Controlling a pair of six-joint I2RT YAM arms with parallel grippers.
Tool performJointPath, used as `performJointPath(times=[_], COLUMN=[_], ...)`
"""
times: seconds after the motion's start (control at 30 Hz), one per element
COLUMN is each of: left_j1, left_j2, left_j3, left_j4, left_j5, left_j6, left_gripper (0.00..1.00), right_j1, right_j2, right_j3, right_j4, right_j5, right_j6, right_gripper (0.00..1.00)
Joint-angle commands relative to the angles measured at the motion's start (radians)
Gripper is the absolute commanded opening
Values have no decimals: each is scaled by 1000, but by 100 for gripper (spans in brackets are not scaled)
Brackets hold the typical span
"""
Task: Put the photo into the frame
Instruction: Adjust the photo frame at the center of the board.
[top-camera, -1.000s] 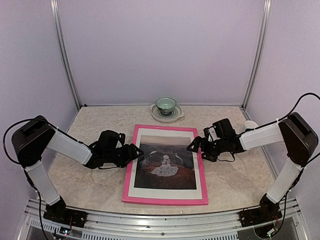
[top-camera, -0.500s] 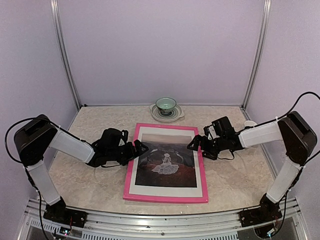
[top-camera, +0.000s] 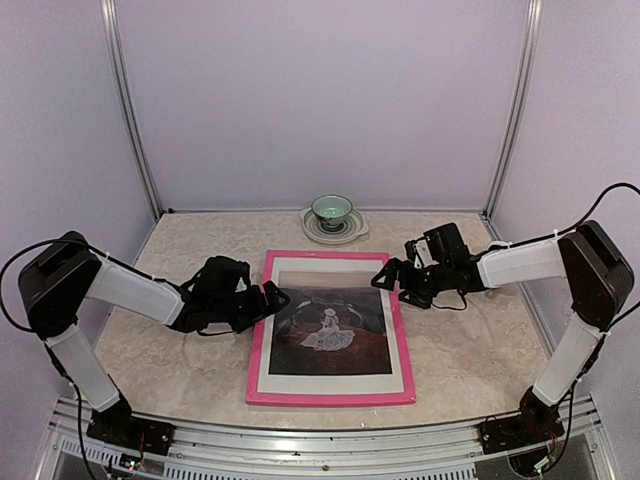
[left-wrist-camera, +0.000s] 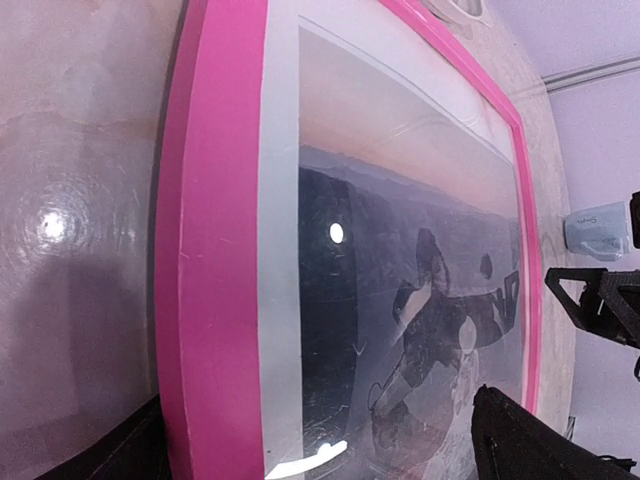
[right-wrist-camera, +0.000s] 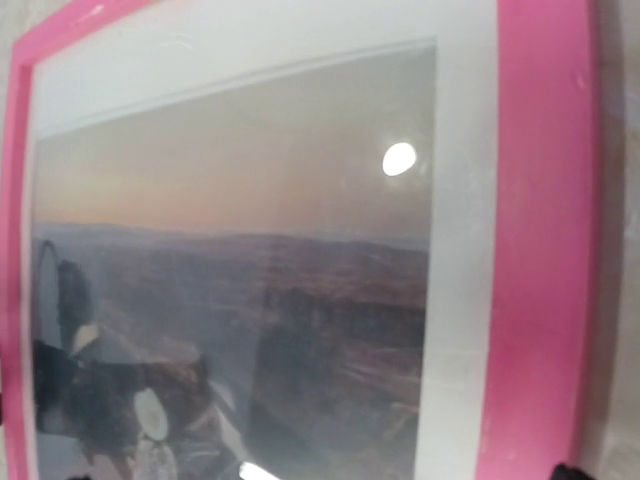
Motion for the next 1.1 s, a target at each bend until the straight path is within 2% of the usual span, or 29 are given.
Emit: performJointPath(times=[0.0,0.17,0.4,0.7,1.07], left_j1=[5,-3,0,9,86], left_j2=[11,14,-121,-407,-608], left_j3=[18,80,87,106,83], left_j4=[-253,-354,-416,-468,-517], left_j5=[-117,-207,-279,-355,-425], left_j6=[47,62,74,233,403], left_gripper=[99,99,99,99,99], right_j1=[-9,-12,-16,-16,-14], right_j2=[-1,-21,-123,-374,-660], right_j3=[22,14,9,-14,-54], right_j4=[9,-4,-72,-181,-276], right_j5=[-9,-5,52,204,438], right_j6=[-17,-19,-68,-328,-579], right_gripper=[99,99,99,99,99])
